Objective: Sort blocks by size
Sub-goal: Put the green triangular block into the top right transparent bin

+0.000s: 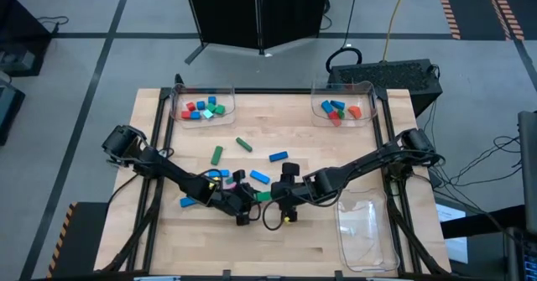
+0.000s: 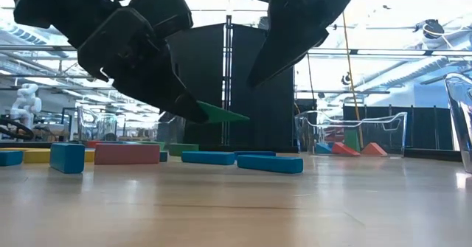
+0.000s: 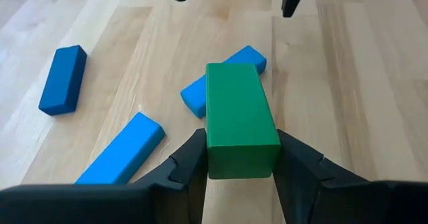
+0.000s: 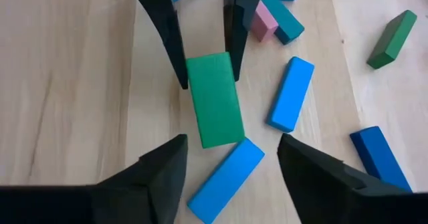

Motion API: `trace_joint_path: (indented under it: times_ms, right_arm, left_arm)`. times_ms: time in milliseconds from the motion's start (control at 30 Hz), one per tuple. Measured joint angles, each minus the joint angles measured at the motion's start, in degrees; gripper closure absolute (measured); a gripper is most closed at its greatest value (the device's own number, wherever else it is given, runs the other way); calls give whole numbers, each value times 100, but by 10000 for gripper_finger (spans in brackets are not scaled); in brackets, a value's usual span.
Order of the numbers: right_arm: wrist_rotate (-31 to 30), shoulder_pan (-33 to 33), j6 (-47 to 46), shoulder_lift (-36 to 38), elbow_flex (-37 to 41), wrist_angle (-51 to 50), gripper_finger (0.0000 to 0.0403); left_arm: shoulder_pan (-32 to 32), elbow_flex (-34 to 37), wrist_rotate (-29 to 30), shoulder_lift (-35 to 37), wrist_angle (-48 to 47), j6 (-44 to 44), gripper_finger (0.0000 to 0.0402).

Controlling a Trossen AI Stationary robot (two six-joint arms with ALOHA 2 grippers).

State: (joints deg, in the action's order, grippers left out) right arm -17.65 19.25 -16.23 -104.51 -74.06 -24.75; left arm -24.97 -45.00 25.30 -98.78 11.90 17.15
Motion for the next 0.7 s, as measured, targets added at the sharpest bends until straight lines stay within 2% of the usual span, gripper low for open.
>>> trace_joint_path:
  times_ms: [233,433,700]
  right_arm:
    - [0,0,134,0,0,237,144]
    - [391,-6,386,-150,-2,712,142]
    - [404,-44,389,-283,0,650,142]
  left_arm:
    - [0,-1,-77,0,172,-230,270]
    - [0,-3,-101,0,420,-435,270]
    - [0,-5,-107,0,651,-586,270]
